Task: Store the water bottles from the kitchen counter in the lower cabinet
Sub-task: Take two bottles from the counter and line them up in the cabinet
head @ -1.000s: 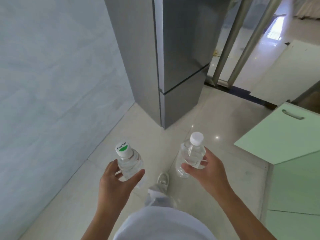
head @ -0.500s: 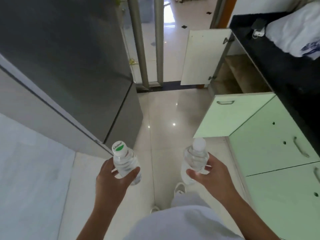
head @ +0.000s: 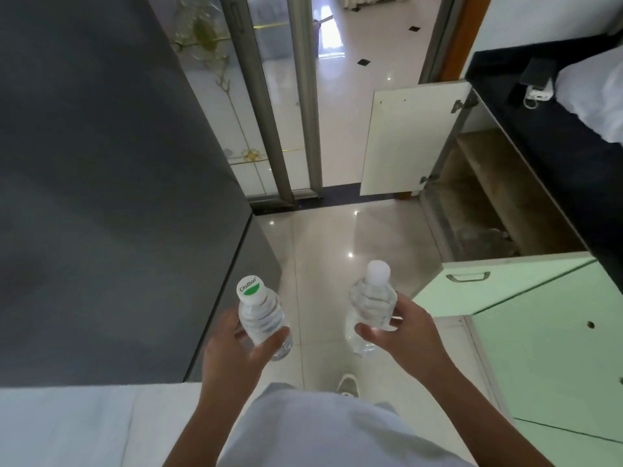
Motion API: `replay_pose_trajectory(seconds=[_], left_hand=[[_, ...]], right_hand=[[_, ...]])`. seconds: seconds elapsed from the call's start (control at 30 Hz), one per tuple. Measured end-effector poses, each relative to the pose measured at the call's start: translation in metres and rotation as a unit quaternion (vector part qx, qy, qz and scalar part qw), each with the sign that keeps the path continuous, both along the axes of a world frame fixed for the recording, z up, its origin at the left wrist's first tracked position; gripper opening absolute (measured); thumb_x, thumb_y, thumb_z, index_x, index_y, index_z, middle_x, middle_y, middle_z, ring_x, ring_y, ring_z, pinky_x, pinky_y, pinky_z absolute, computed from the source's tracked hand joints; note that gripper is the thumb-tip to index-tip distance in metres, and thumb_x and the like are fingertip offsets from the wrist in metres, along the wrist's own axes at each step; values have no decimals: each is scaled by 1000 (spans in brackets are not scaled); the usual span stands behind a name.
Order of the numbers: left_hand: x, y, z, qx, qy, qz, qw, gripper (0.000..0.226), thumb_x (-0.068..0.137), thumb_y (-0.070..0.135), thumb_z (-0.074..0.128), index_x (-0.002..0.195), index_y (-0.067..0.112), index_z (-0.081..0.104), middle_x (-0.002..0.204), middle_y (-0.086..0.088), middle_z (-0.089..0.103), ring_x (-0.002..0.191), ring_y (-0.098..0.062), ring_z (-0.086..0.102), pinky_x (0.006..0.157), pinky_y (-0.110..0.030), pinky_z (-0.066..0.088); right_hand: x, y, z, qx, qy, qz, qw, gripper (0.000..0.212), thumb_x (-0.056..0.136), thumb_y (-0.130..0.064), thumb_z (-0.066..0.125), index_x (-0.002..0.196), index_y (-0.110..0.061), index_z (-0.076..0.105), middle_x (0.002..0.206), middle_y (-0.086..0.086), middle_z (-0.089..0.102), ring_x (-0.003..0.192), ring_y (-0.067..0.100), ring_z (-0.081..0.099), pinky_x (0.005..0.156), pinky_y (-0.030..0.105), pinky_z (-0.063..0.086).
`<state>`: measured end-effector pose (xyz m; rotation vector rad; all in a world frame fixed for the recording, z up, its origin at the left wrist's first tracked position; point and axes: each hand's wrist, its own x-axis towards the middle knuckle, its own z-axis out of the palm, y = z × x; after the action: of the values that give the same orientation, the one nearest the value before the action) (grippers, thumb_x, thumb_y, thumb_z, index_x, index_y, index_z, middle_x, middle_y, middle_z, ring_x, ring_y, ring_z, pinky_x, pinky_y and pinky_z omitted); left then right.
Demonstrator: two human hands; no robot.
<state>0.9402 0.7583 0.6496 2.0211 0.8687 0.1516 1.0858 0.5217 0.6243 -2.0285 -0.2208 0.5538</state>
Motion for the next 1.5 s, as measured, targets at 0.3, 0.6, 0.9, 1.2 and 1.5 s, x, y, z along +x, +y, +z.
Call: replay_pose_trajectory(seconds=[0.3,0.6,0.9,1.2,1.5], left_hand=[[150,66,-6,-20,-14,-9,1000,43,69,28,92,99,37,63,102,14,68,90,-3,67,71,-16,46],[343,112,-28,-65,13,-159,985,50,70,37,91,112,36,64,111,12,71,98,-7,68,79,-27,54],[504,73,-37,-77,30,-306,948,66,61,41,95,119,31,65,111,13,72,97,-8,71,82,-33,59],[617,60,-37,-73,32,-291,953,57,64,30,96,114,33,67,103,21,72,93,0,70,79,-25,57],[727,58,-60,-85,86,-342,932,52,67,28,94,113,30,70,106,7,75,93,-8,73,84,-36,61]], right_hand=[[134,73,4,12,-15,-11,1000,44,67,-34,91,96,-50,63,92,-38,68,90,-11,64,69,6,48],[214,68,-8,-9,9,-212,977,38,68,-33,91,97,-40,66,89,-28,72,86,-5,68,76,24,55],[290,34,-27,2,59,-392,918,40,69,-27,92,101,-32,70,90,-18,76,85,2,72,77,26,56],[470,37,-38,4,57,-319,946,49,66,-47,90,108,-38,67,94,-21,74,88,-1,70,79,24,58],[555,41,-35,31,88,-377,922,53,64,-42,91,110,-37,66,100,-20,73,93,-3,68,82,24,57]])
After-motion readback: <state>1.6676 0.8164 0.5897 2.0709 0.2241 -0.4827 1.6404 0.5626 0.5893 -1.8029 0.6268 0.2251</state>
